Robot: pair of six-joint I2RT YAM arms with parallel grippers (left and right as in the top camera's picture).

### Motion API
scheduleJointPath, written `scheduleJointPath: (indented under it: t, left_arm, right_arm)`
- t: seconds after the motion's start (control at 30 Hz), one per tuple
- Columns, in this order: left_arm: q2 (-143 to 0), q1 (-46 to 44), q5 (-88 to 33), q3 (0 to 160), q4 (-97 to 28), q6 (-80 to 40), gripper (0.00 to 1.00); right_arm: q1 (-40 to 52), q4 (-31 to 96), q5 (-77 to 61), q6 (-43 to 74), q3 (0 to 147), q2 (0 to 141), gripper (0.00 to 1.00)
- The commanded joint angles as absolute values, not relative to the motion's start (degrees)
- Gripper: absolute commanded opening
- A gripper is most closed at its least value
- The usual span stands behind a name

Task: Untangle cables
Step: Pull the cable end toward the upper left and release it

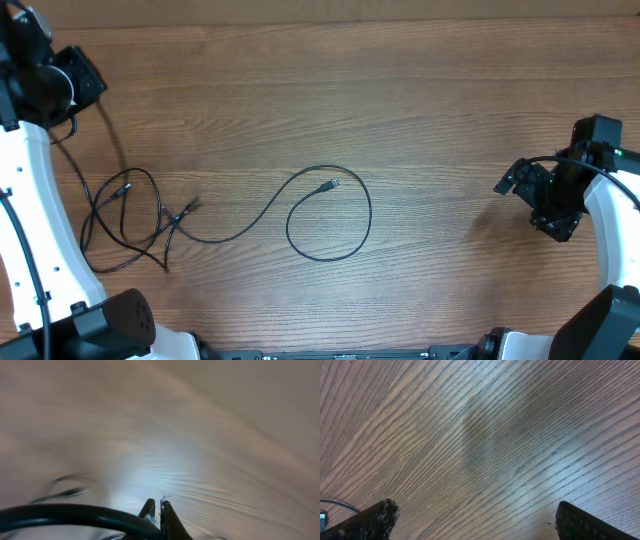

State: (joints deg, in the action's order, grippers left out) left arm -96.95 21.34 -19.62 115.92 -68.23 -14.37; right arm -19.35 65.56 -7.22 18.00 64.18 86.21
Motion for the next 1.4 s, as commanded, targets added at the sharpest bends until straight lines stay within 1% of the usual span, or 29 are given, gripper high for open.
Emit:
scheduleJointPath:
  t: [0.0,0.1,0.2,0.27,0.37,0.47,0.53,0.6,0.7,0.73,0.83,0.93,1.03,1.1,1.2,1.23,1.37]
  left_arm:
    - [-96.7,24.1,-57.6,118.0,-62.9,-12.3,0.04]
    - [-96.7,25.6,-71.9,118.0,-51.6,-21.6,0.04]
    - [-96.7,25.9,-78.7,118.0,-35.5,-35.1,0.04]
    - [-96.7,25.9,-79.5,118.0,-23.9,-44.2,0.04]
    - [-96.7,26.0,-79.2,118.0,-2.7,-58.3,0.04]
    - [-96.7,27.0,-77.8,118.0,17.6,-69.4,0.04]
    - [-96.7,28.0,-76.6,118.0,26.9,-74.7,0.04]
    - [-96.7,29.3,-76.3,118.0,32.4,-77.4,0.04]
    - [-96.7,30.5,-79.0,118.0,32.2,-76.0,0.04]
    - [-96.7,31.1,-82.2,117.8,28.2,-71.3,0.04]
    - [-96.8,31.6,-86.0,117.7,17.0,-60.2,0.04]
    - [-97.0,31.6,-86.7,117.4,2.0,-48.6,0.04]
    - [-97.4,31.6,-85.0,117.4,-8.6,-41.1,0.04]
    - [-97.5,31.6,-81.9,117.4,-14.5,-37.5,0.04]
    - [-97.5,31.6,-73.7,117.4,-23.2,-33.5,0.04]
    - [-97.5,31.6,-67.5,117.4,-29.2,-31.2,0.04]
    - [-97.5,31.5,-51.9,117.4,-43.6,-22.6,0.04]
  right_arm:
    - [-19.1,65.4,-7.2,18.2,64.2,86.2,1.0]
    - [-19.1,65.4,-7.2,18.2,64.2,86.2,1.0]
    - [-19.1,65.4,-7.2,18.2,64.2,86.2,1.0]
    - [-19.1,65.4,-7.2,18.2,64.2,86.2,1.0]
    - [-19.1,65.5,-7.2,18.2,64.2,86.2,1.0]
    - [-19.1,65.5,-7.2,18.2,64.2,86.2,1.0]
    - [-19.1,65.4,-7.2,18.2,64.2,86.2,1.0]
    - [-19.1,65.4,-7.2,18.2,64.2,86.2,1.0]
    - [-19.1,65.4,-7.2,18.2,64.2,86.2,1.0]
    - [-19.1,65.4,-7.2,18.2,64.2,86.2,1.0]
    - [-19.1,65.4,-7.2,18.2,64.2,86.2,1.0]
    - [-19.1,65.5,-7.2,18.2,64.2,86.2,1.0]
    - [-19.1,65.6,-7.2,18.2,64.2,86.2,1.0]
    - [-19.1,65.7,-7.2,18.2,64.2,86.2,1.0]
    - [-19.1,65.7,-7.2,18.2,64.2,86.2,1.0]
    - [-19.1,65.7,-7.2,18.2,64.2,86.2,1.0]
    - [-19.1,65.7,-7.2,18.2,64.2,86.2,1.0]
